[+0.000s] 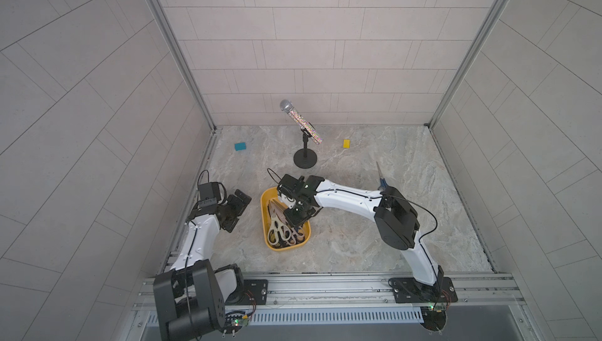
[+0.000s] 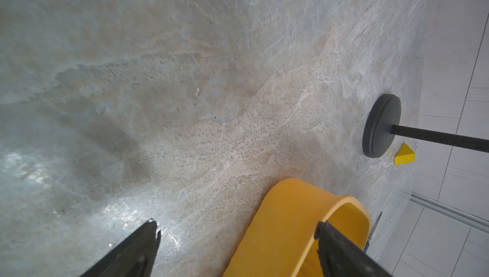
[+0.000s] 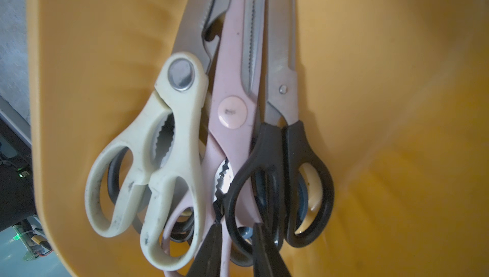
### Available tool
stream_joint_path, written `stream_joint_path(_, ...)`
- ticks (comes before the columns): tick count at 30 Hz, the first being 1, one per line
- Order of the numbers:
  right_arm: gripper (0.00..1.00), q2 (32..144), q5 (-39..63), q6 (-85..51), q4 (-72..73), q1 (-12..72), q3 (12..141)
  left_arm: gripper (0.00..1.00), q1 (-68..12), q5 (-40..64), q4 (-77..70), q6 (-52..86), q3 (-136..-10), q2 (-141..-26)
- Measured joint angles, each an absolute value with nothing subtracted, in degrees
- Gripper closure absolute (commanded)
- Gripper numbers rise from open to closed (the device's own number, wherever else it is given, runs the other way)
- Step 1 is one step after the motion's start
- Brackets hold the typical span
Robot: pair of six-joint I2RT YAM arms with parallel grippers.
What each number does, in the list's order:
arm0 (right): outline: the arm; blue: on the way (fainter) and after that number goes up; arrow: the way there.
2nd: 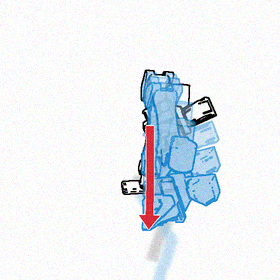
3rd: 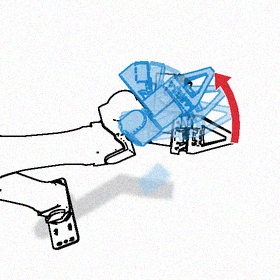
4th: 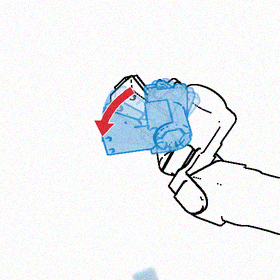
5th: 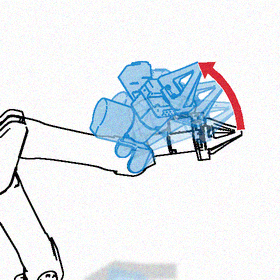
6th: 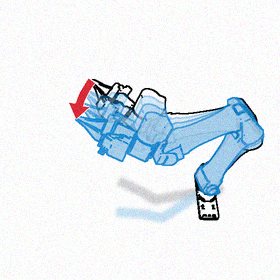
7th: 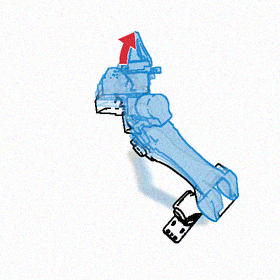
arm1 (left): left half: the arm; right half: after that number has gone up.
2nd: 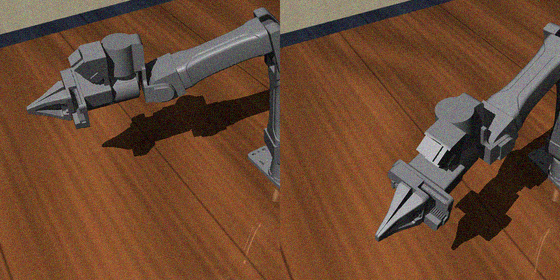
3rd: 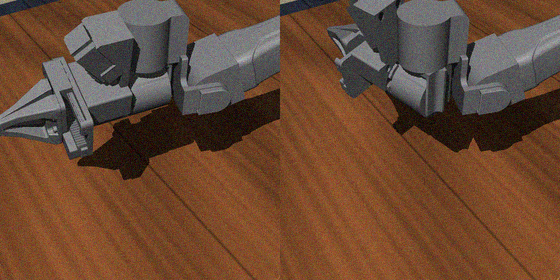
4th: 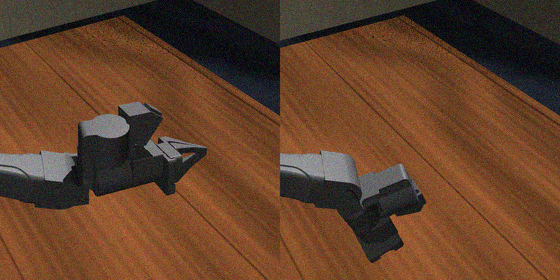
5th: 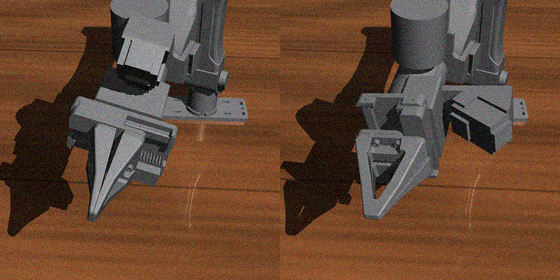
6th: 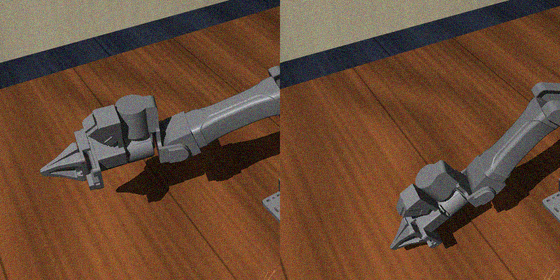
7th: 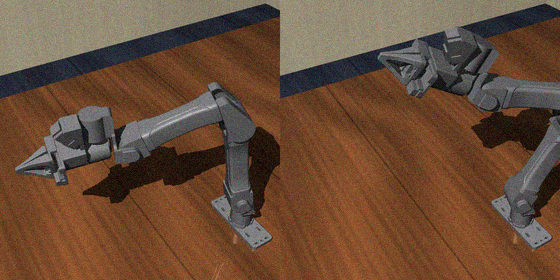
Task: Take the scissors out of the storage box
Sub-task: Pick up the scissors from the storage box.
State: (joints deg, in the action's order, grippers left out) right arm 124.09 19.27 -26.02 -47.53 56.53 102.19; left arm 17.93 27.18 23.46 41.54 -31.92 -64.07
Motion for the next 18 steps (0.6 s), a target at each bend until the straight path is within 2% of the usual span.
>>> stream_joint_path(5,0.76,124.99,19.31,-26.02,-48.05,56.53,103.31,0.00,18.00,27.46,23.18,41.54,-31.77,-64.07)
stream_joint_path(10,0.83,126.04,19.55,-26.13,-47.99,56.53,103.61,0.00,18.15,27.90,22.72,41.54,-31.77,-64.07)
stream_joint_path(15,0.96,126.04,20.51,-26.06,-47.92,56.64,103.81,0.00,18.41,28.12,22.63,41.54,-31.77,-64.07)
stream_joint_path(18,0.99,126.04,20.36,-26.13,-48.14,56.84,103.81,0.00,18.52,28.18,22.50,41.54,-31.57,-64.07)
